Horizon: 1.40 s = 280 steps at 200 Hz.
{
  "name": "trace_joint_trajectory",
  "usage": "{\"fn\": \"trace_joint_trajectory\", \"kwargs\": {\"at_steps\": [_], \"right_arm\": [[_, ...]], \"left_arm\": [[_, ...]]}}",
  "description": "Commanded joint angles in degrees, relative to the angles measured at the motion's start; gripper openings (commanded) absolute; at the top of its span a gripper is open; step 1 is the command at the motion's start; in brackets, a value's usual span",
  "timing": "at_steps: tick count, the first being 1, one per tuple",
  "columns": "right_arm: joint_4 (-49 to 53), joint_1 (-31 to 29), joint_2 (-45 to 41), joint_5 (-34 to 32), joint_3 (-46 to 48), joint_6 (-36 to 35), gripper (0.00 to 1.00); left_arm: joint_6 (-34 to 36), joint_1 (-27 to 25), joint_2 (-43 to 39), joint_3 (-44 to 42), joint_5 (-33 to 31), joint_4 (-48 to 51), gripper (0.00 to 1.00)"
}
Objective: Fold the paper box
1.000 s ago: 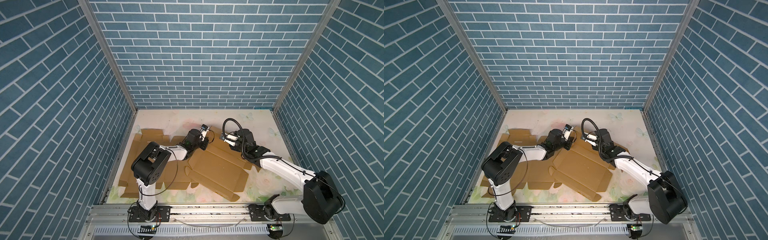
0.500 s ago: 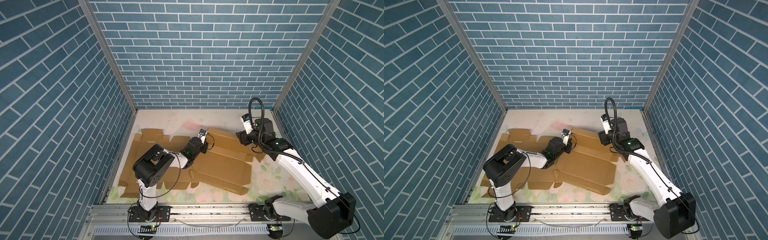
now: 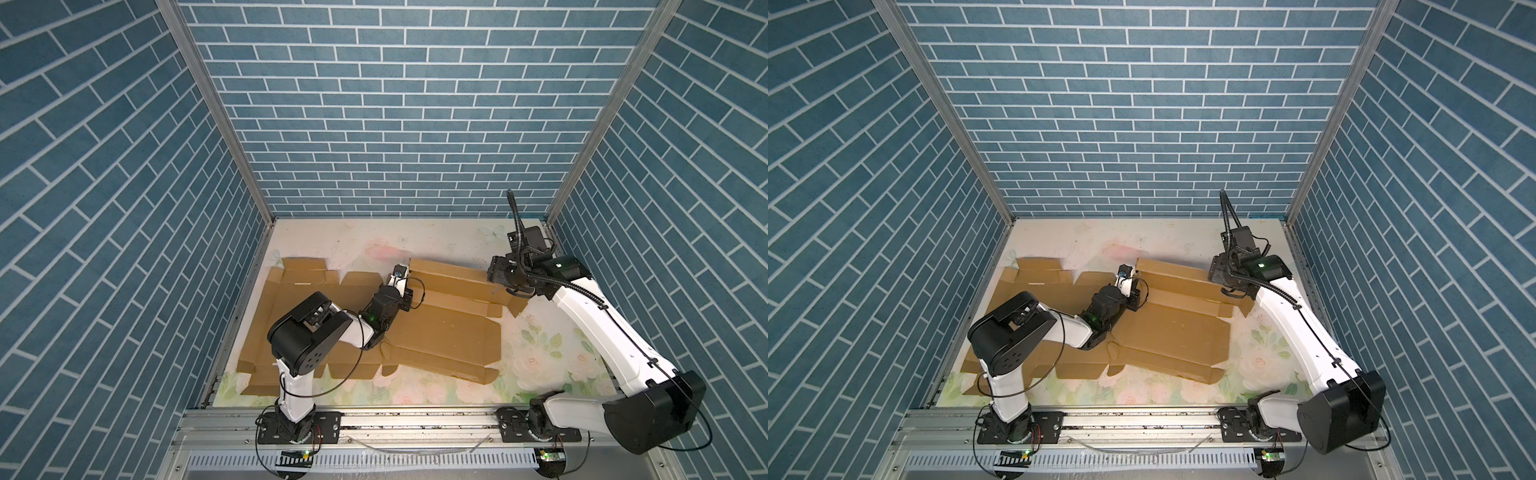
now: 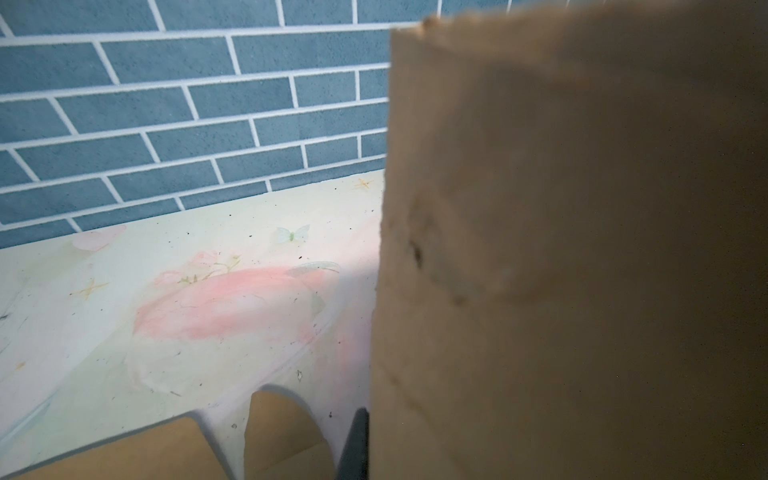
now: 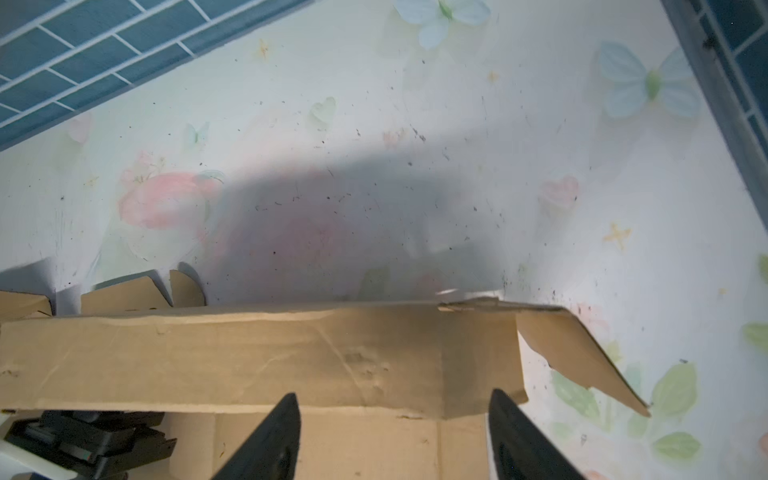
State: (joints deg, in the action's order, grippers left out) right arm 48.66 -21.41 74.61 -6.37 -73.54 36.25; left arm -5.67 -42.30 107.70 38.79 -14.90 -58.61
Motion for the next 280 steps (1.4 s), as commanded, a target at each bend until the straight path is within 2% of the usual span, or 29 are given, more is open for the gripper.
{"fn": "trace_joint_trajectory", "kwargs": {"at_steps": [1,23,49,83,101,123,153,166,177,194,227,256,280], "right_arm": [[1.0,1.3,1.3,3.6,0.4,5.5,0.77],[-2.3,2.1,4.1,6.4,1.7,4.8,0.81],[-7.9,3.2,5.2,14.9,3.8,5.8,0.79],[-11.6,5.5,5.0,22.0,6.1,6.9,0.65],[-10.8,8.0,3.2,24.3,6.1,3.4,0.66],[-7.1,13.5,-0.7,30.1,4.6,-5.7,0.72],[-3.1,27.0,-6.3,27.8,3.1,-15.0,0.72],[-4.0,32.5,-5.6,24.0,3.3,-16.2,0.66],[-4.7,34.8,-2.2,20.1,2.7,-17.0,0.58],[-8.6,35.1,4.3,18.9,2.4,-18.3,0.52],[-21.5,35.0,12.0,21.4,6.0,-20.3,0.49],[-33.1,34.2,15.3,29.4,11.8,-23.6,0.48],[-39.5,32.2,14.4,36.1,18.0,-28.5,0.48]], "left_arm": [[1.6,-1.0,1.5,-1.7,-3.1,-2.3,0.0],[1.6,-1.6,2.9,-3.2,-3.5,-5.1,0.0],[1.1,-2.0,4.1,-4.7,-3.4,-6.9,0.0],[1.2,-2.0,4.6,-5.4,-3.6,-8.4,0.0],[1.2,-2.0,4.0,-5.2,-3.6,-7.4,0.0],[1.2,-2.0,2.9,-4.8,-3.8,-4.6,0.0],[1.3,-1.9,2.6,-3.9,-4.6,-2.2,0.0],[1.1,-1.8,2.8,-3.4,-4.8,-1.7,0.0],[0.8,-1.7,3.1,-3.1,-4.6,-1.5,0.0],[0.5,-1.6,3.6,-2.8,-4.4,-1.1,0.0],[-0.7,-1.1,3.4,-1.3,-3.0,2.8,0.0],[-2.5,-0.3,3.0,-0.4,-2.4,5.4,0.0],[-4.0,0.3,2.7,0.6,-1.9,8.3,0.0]]}}
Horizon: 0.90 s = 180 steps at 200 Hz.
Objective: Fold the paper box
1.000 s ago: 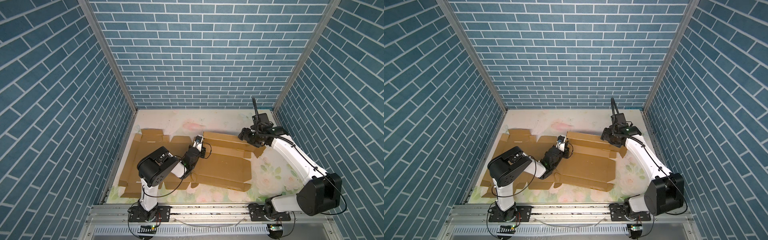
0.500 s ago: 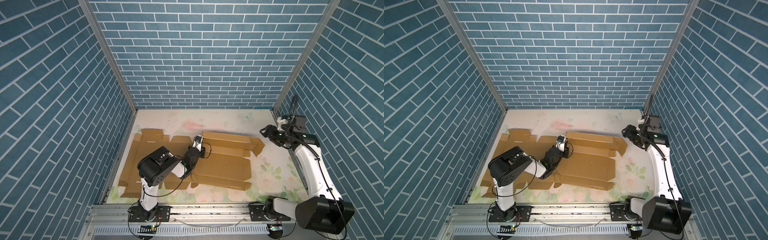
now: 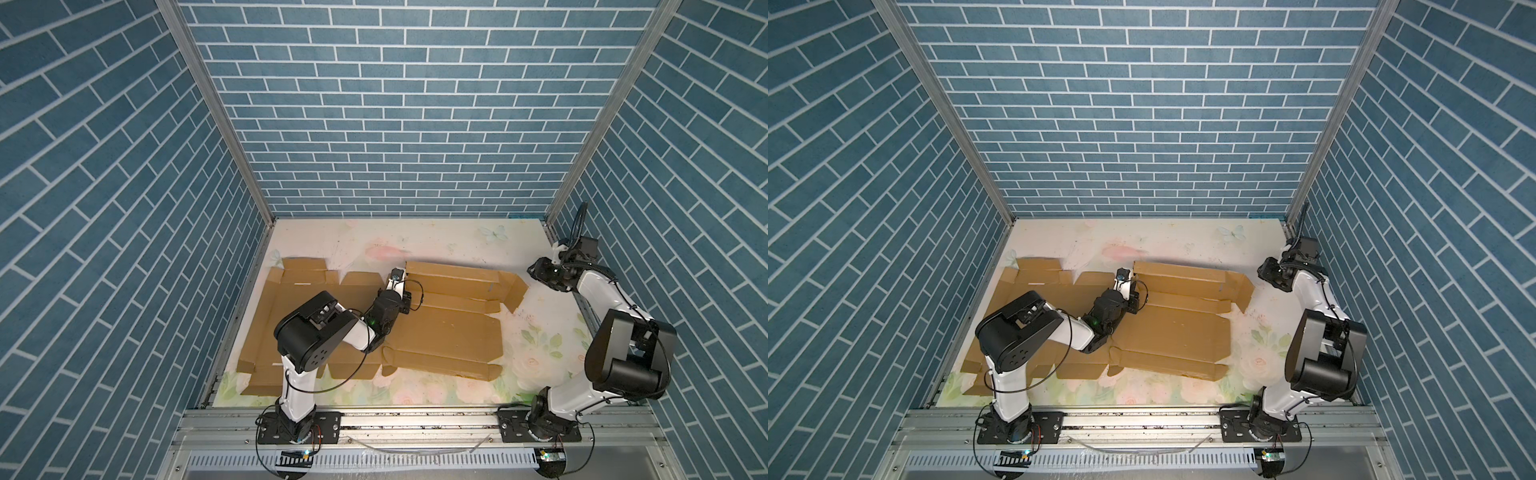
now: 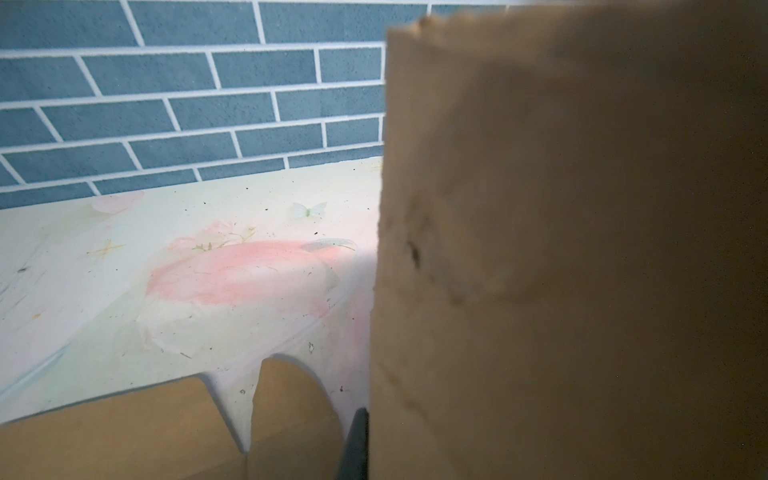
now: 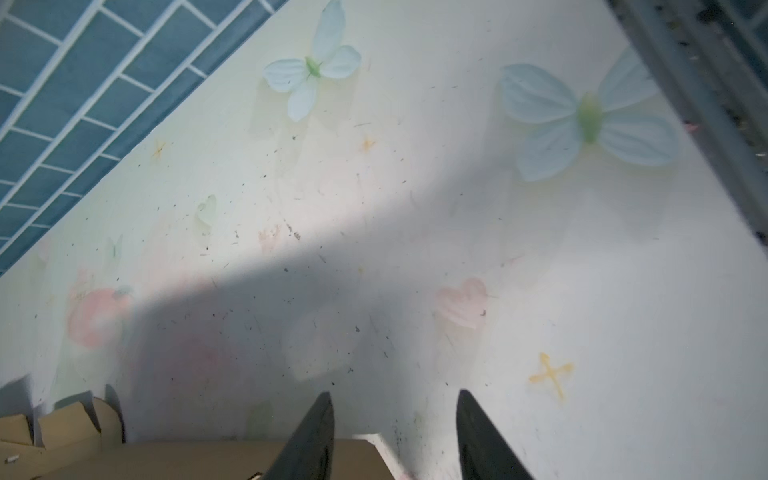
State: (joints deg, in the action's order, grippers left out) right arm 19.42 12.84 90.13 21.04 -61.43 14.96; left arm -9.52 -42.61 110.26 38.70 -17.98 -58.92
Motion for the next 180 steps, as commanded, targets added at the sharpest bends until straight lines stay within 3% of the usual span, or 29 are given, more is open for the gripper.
{"fn": "trace_joint_trajectory", "kwargs": {"at_steps": [1,38,69,111,180], "right_arm": [[-10.4,-2.1,-1.2,9.0,6.2,-7.3,0.48],[-13.5,-3.5,-5.8,15.0,13.3,-8.7,0.42],[-6.3,-6.1,-11.0,9.4,15.5,-9.4,0.36],[0.5,-14.5,-14.3,0.1,17.4,-10.1,0.32],[-0.2,-18.8,-13.3,0.7,16.1,-14.8,0.32]], "left_arm": [[-0.1,0.6,0.1,0.8,1.2,8.7,0.0],[-2.1,1.4,-0.8,3.6,0.5,14.0,0.0],[-2.9,2.1,-1.6,6.2,0.0,19.0,0.0],[-3.4,2.1,-0.7,7.0,0.5,19.2,0.0],[-3.0,2.0,-0.5,6.0,1.7,18.7,0.0]]}}
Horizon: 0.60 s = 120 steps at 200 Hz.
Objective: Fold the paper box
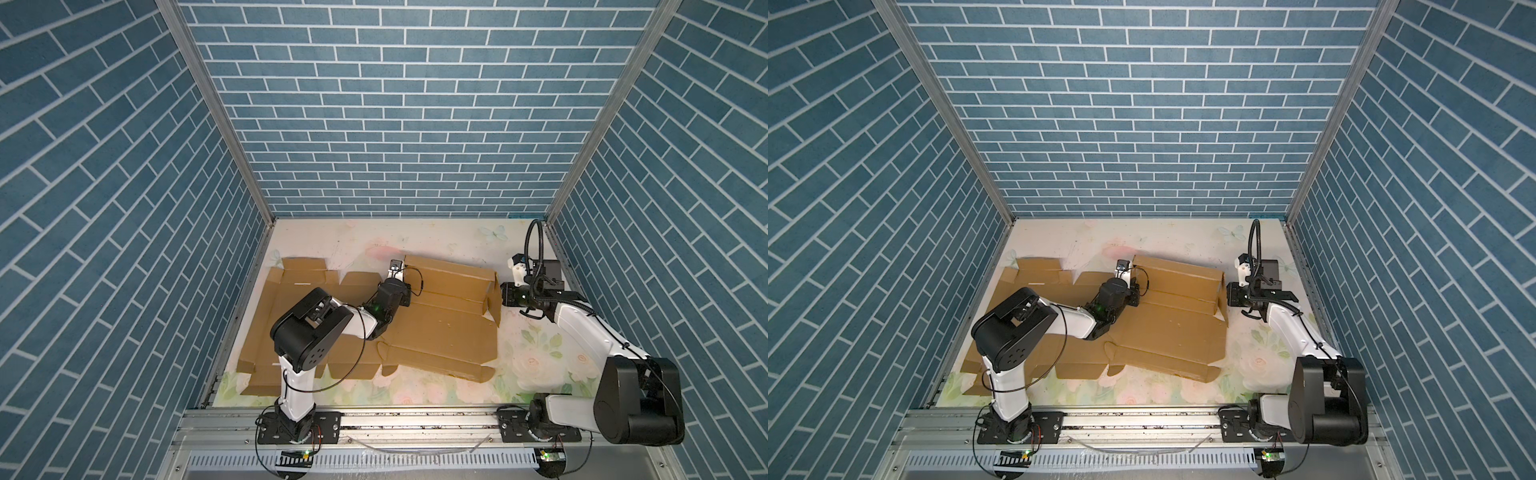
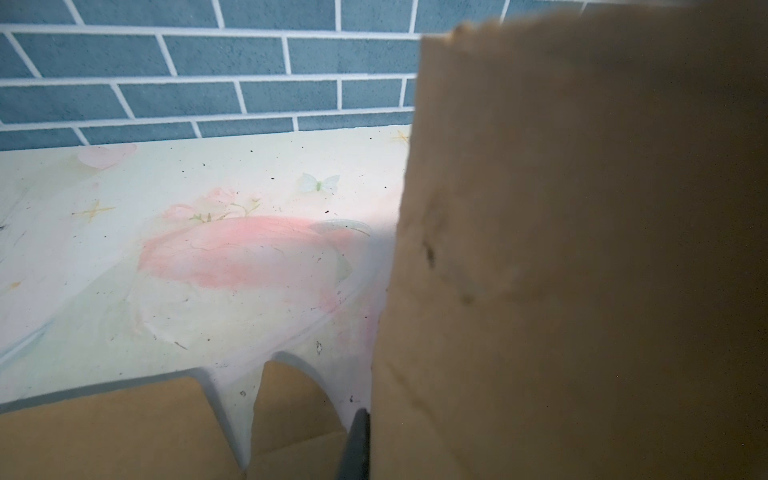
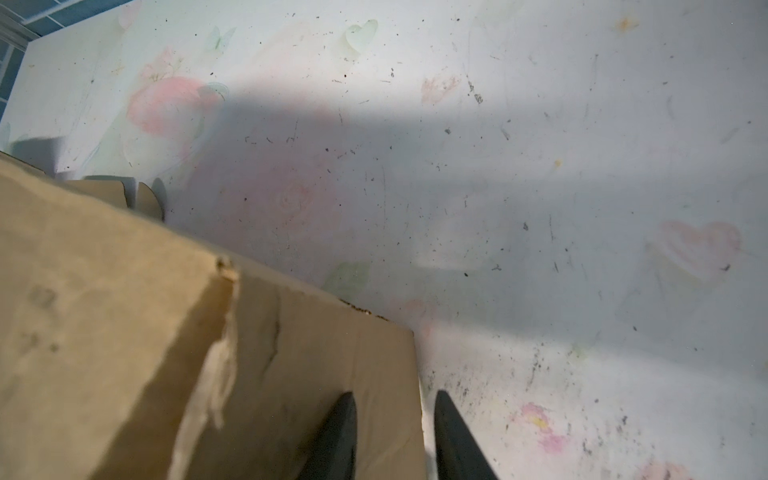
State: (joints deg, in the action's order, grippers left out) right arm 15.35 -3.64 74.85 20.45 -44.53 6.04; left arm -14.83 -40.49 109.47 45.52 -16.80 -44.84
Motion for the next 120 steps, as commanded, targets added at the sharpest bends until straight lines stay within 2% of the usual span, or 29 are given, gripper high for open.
{"fn": "trace_joint_trajectory", "kwargs": {"at_steps": [1,12,33,49,96,120], "right_arm": [[4.1,-2.5,2.0,1.3,-0.9,-6.0,0.32],[7.4,-3.6,1.8,-0.3,-1.7,-7.2,0.33],[12.4,-3.7,-0.7,-10.7,-1.8,-5.2,0.38],[14.9,-3.2,-2.4,-12.8,-1.7,-4.5,0.42],[15.5,-0.1,-0.1,-8.0,-2.1,-3.1,0.39],[11.0,0.1,-2.2,-0.4,-0.3,-4.3,0.37]], "left_arm": [[2.3,0.0,0.2,-0.7,0.5,4.6,0.0],[2.3,0.0,-0.2,-0.9,0.5,5.0,0.0],[2.4,0.0,-0.9,-1.4,0.1,5.1,0.0],[2.5,0.1,-1.0,-1.5,0.2,5.4,0.0],[2.9,0.1,-1.1,-1.3,1.1,5.7,0.0],[3.2,0.1,-1.1,-1.4,1.4,5.7,0.0]]}}
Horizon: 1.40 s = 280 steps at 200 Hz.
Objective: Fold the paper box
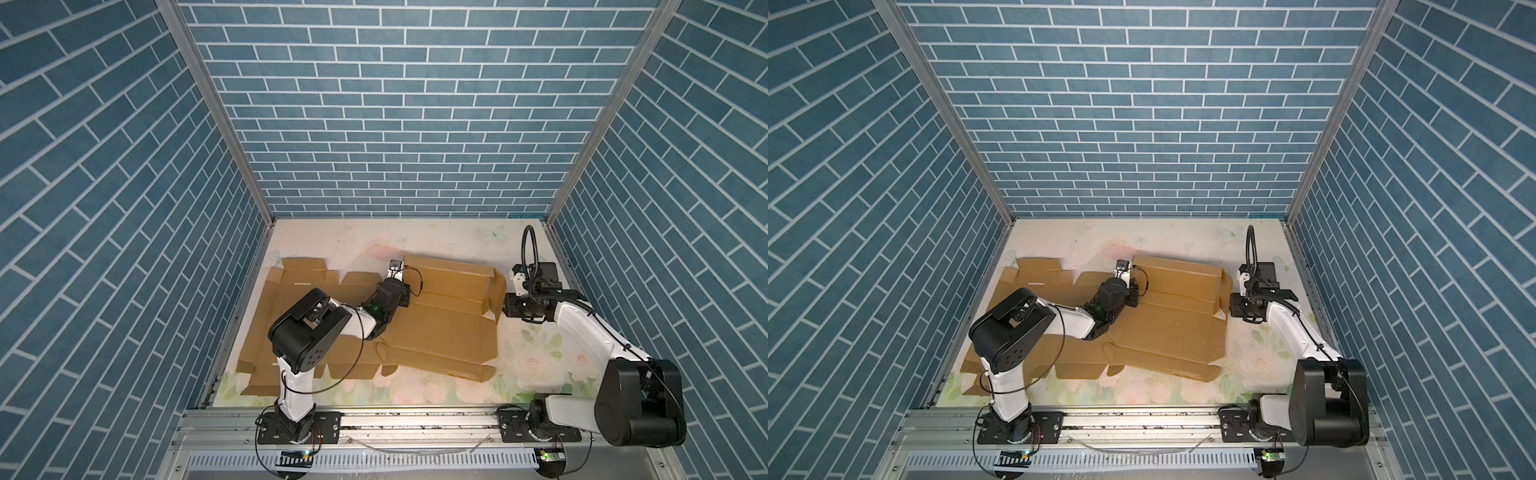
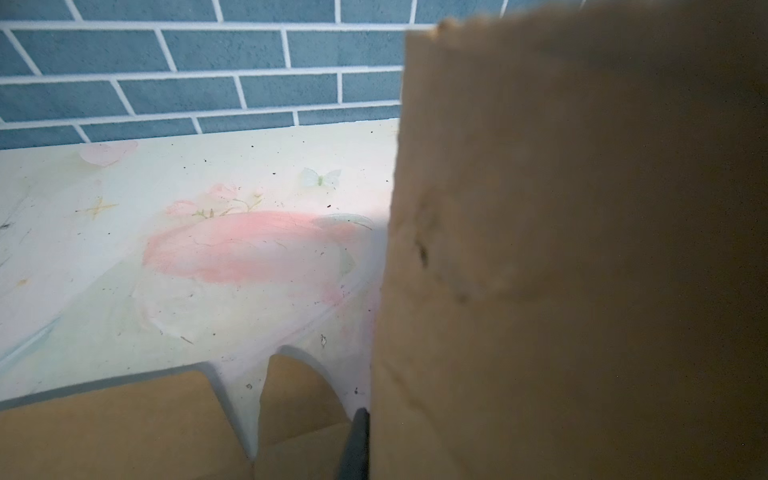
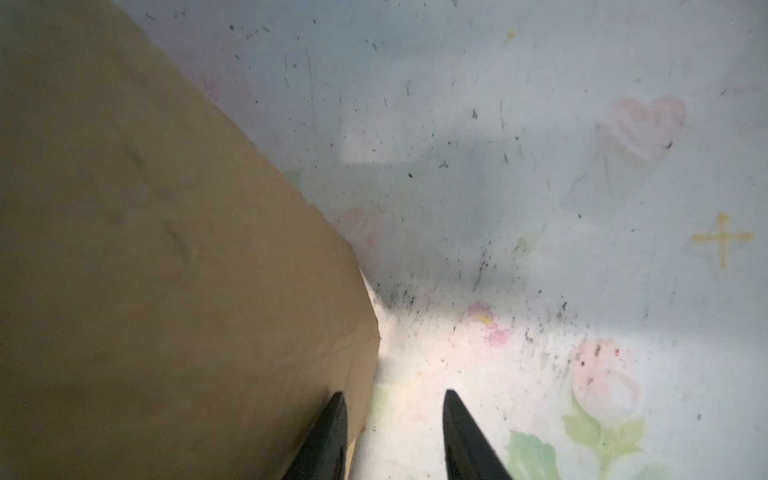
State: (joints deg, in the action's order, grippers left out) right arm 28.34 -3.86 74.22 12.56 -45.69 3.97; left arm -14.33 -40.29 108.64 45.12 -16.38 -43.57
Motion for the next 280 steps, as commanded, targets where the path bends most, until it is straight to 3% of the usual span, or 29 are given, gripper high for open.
{"fn": "trace_joint_trajectory", "kwargs": {"at_steps": [1,39,71,135,189,230,280], "right_arm": [[-2.2,0.3,-1.8,8.0,1.0,-2.2,0.37],[-6.0,-0.5,-3.9,15.1,1.8,-3.9,0.35],[-5.1,-1.8,-2.0,15.7,0.6,-5.5,0.36],[-2.2,-2.4,-3.1,15.2,0.0,-7.1,0.46],[-16.3,-3.5,0.2,20.6,0.8,1.8,0.45],[-15.2,-3.5,1.0,14.4,2.4,-0.3,0.45],[-17.5,-3.6,0.1,5.4,4.5,-3.6,0.52]], "left_arm": [[2.7,-0.1,-0.2,-1.0,0.9,4.5,0.0],[2.5,-0.1,0.2,-0.8,1.4,4.5,0.0],[2.7,-0.1,0.3,-0.6,1.6,4.8,0.0],[2.4,-0.1,0.4,-0.4,1.8,5.3,0.0],[2.1,-0.2,0.5,0.1,2.5,5.6,0.0],[1.8,-0.2,-0.3,-0.5,2.3,5.7,0.0],[1.6,-0.2,-0.5,-1.1,2.5,6.2,0.0]]}}
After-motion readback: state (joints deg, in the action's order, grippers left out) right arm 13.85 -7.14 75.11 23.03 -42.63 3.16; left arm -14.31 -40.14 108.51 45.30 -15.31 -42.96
